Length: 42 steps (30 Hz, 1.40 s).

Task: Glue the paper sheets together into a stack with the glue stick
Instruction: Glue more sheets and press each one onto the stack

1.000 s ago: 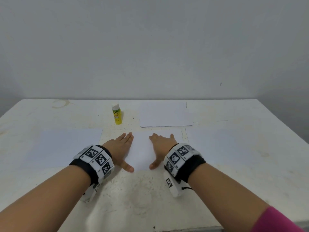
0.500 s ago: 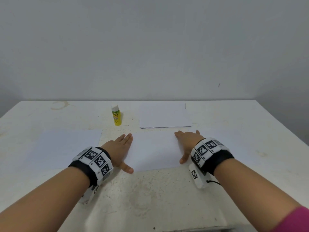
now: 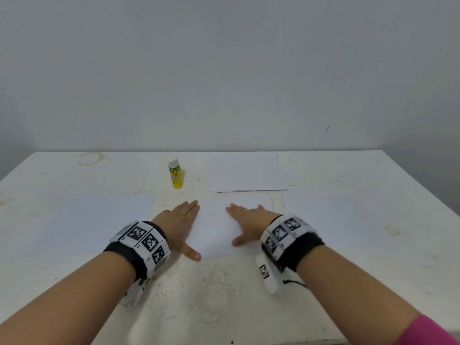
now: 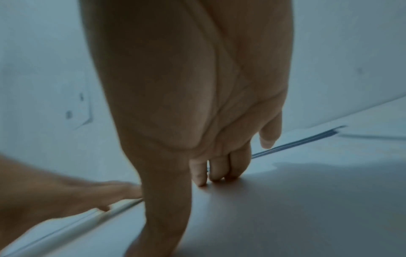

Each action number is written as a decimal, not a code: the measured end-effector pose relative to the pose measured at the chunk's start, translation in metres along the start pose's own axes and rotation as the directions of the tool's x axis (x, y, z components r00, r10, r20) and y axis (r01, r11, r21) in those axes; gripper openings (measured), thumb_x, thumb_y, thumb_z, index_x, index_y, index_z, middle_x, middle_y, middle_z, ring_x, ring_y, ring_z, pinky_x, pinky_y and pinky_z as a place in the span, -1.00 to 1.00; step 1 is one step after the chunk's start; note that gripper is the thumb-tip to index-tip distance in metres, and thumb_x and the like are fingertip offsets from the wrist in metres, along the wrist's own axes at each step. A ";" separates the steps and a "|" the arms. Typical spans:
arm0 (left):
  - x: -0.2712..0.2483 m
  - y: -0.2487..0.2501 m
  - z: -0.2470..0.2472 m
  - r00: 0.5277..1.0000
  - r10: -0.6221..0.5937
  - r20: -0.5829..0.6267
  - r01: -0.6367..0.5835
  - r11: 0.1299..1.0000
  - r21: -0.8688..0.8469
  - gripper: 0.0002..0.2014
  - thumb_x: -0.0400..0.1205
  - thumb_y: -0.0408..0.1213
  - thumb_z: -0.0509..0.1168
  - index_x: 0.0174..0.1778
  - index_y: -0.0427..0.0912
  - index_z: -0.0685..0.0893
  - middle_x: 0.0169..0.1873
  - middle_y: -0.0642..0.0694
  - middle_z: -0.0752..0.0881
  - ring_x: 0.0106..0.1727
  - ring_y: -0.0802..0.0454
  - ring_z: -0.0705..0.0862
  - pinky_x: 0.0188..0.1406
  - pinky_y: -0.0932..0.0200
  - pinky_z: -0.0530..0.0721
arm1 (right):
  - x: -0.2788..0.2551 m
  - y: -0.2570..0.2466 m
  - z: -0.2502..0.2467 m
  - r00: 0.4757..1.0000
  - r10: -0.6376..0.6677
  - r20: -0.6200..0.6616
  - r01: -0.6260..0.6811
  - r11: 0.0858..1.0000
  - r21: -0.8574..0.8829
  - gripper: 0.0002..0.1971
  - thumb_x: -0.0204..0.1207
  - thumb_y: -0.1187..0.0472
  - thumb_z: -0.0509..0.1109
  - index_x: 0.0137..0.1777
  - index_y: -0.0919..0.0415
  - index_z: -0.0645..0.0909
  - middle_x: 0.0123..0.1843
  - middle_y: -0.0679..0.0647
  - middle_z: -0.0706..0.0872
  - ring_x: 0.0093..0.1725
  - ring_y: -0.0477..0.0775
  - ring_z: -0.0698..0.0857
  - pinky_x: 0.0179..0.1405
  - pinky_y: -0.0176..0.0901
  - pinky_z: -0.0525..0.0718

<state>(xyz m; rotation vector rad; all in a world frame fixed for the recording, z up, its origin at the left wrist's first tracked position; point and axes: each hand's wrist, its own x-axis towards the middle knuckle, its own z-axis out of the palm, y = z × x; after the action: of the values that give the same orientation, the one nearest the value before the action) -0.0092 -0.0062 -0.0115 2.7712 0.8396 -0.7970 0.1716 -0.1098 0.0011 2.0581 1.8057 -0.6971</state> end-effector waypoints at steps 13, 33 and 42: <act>0.000 -0.001 0.000 0.999 -0.013 -0.037 0.012 1.000 -0.014 0.44 0.08 0.58 0.20 0.67 -0.23 -0.27 0.68 -0.09 -0.25 0.70 -0.01 -0.13 0.64 -0.06 0.14 | 0.001 0.069 -0.016 0.967 0.218 -0.131 -0.213 0.976 0.049 -0.21 0.49 0.01 0.50 0.64 0.11 0.20 0.52 0.13 0.46 0.48 0.18 0.45 0.42 -0.02 0.44; 0.017 -0.011 -0.016 0.941 -0.097 -0.323 0.036 0.981 -0.190 -0.63 0.75 0.00 0.09 0.43 -0.01 0.52 0.41 0.05 0.53 0.44 0.03 0.41 0.37 0.07 0.42 | -0.021 0.067 -0.010 0.980 0.197 -0.012 -0.197 0.980 -0.038 0.30 0.18 0.13 0.73 0.69 0.08 -0.21 0.59 0.11 0.36 0.56 0.31 0.30 0.44 0.14 0.37; 0.014 -0.014 -0.004 0.970 -0.064 -0.235 0.031 0.989 -0.141 -0.11 0.41 0.27 0.42 0.59 0.02 0.22 0.57 0.10 0.24 0.52 0.02 0.25 0.41 -0.06 0.43 | -0.021 0.068 -0.009 0.979 0.201 -0.015 -0.202 0.979 -0.022 0.28 0.20 0.15 0.72 0.69 0.07 -0.19 0.57 0.12 0.40 0.56 0.29 0.31 0.46 0.15 0.34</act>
<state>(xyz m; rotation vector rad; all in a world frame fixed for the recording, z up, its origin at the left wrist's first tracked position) -0.0056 0.0137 -0.0154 2.7684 0.9642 -0.3970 0.2380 -0.1327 0.0143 2.1952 1.5740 -0.6046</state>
